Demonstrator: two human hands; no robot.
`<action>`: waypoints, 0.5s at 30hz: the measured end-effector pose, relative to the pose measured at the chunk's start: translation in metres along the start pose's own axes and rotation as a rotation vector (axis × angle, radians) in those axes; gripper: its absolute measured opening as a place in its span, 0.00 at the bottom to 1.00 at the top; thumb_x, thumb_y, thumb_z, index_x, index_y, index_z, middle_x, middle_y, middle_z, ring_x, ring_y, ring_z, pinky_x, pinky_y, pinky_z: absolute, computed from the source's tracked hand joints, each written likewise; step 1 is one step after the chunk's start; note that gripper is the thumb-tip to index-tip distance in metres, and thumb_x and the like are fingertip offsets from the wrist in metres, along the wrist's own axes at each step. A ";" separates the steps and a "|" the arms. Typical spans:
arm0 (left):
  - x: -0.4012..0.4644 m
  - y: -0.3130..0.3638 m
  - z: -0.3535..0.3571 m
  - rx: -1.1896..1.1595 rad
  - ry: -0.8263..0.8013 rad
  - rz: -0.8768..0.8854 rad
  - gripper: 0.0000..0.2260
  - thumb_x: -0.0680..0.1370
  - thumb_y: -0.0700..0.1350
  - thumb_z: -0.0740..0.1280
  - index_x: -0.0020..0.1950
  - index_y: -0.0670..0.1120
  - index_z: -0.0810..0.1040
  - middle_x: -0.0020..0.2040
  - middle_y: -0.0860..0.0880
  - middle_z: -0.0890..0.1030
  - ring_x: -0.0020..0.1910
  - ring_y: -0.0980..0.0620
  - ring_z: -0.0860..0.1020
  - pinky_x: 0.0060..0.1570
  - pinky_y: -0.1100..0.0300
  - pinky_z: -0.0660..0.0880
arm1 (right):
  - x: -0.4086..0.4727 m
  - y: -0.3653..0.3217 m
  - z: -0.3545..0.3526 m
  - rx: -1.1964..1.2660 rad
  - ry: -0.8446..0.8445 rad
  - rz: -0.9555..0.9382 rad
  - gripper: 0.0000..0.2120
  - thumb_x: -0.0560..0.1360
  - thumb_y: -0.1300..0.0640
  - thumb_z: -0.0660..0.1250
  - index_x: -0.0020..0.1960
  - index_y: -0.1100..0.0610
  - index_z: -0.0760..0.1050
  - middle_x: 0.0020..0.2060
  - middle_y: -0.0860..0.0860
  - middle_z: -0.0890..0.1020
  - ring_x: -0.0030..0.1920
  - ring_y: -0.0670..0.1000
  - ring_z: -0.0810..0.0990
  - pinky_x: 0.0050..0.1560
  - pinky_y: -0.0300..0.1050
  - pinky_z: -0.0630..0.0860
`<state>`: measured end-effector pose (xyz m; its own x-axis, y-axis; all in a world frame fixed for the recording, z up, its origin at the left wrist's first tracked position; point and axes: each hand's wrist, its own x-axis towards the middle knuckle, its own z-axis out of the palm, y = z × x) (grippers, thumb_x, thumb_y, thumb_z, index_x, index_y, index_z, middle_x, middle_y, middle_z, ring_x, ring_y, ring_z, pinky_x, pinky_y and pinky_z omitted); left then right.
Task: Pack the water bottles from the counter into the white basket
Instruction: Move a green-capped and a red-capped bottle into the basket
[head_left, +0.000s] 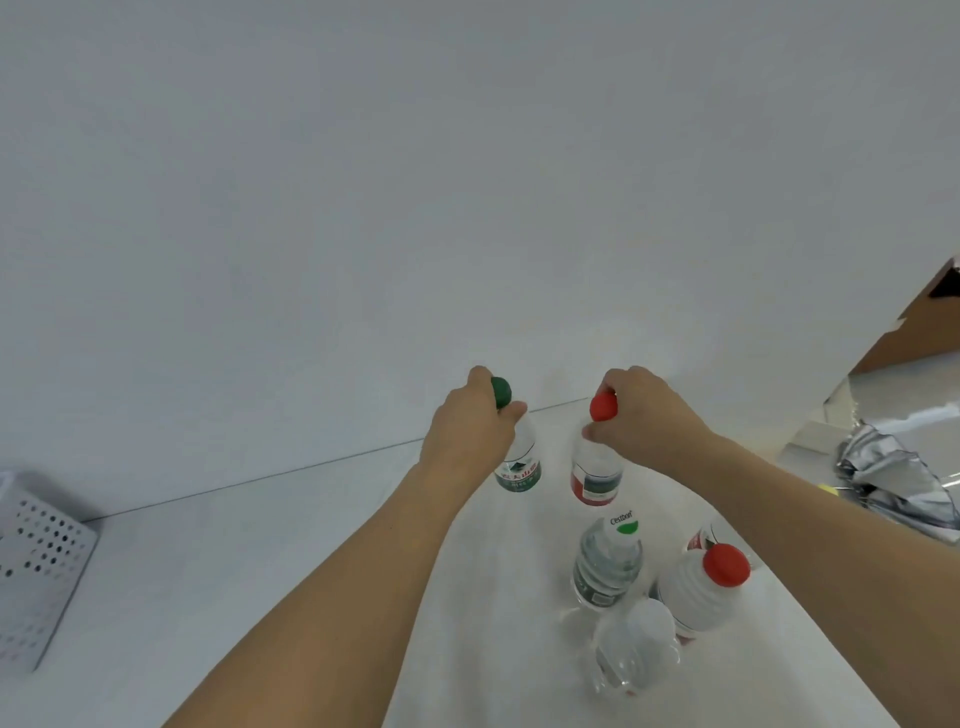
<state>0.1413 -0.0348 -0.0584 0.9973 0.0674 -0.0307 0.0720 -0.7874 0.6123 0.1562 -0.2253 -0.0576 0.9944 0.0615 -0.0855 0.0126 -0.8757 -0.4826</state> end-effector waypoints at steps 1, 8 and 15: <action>0.000 0.002 -0.011 -0.001 0.026 0.017 0.14 0.78 0.53 0.64 0.55 0.43 0.68 0.48 0.45 0.78 0.44 0.44 0.76 0.40 0.54 0.72 | 0.000 -0.010 -0.003 0.012 0.027 -0.012 0.14 0.68 0.52 0.73 0.48 0.55 0.71 0.47 0.53 0.73 0.44 0.54 0.75 0.42 0.45 0.70; -0.018 -0.018 -0.098 -0.023 0.224 0.074 0.15 0.78 0.53 0.64 0.57 0.43 0.69 0.48 0.45 0.79 0.45 0.42 0.76 0.40 0.54 0.70 | -0.017 -0.099 -0.012 0.086 0.169 -0.114 0.14 0.68 0.51 0.72 0.48 0.56 0.72 0.46 0.52 0.73 0.45 0.56 0.75 0.45 0.50 0.74; -0.038 -0.090 -0.206 -0.008 0.372 0.139 0.15 0.78 0.54 0.64 0.58 0.45 0.70 0.46 0.47 0.79 0.43 0.43 0.77 0.39 0.54 0.71 | -0.042 -0.217 0.009 0.166 0.240 -0.207 0.13 0.69 0.51 0.72 0.48 0.55 0.72 0.46 0.51 0.73 0.44 0.52 0.73 0.43 0.43 0.67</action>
<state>0.0933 0.1591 0.0505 0.9232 0.1792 0.3399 -0.0645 -0.7998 0.5967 0.1110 -0.0338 0.0426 0.9690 0.0979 0.2268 0.2190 -0.7656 -0.6049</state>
